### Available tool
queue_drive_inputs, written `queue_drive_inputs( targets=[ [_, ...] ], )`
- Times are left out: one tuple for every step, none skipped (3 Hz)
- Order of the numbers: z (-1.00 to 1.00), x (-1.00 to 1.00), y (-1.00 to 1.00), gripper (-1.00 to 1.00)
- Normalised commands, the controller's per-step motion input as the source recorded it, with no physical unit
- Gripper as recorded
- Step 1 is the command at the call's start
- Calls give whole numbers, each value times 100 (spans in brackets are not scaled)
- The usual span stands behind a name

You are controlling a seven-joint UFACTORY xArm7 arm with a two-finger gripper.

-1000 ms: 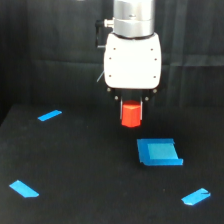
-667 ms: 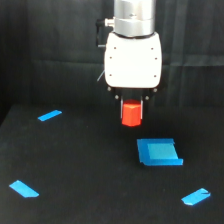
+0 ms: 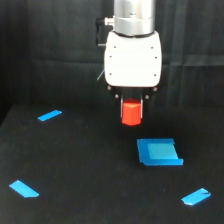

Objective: Pick up the red object from the table

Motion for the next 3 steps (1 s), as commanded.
queue_drive_inputs(
  targets=[
    [9, 16, 9, -96],
    [-1, 8, -4, -100],
    [-6, -3, -1, -100]
  ],
)
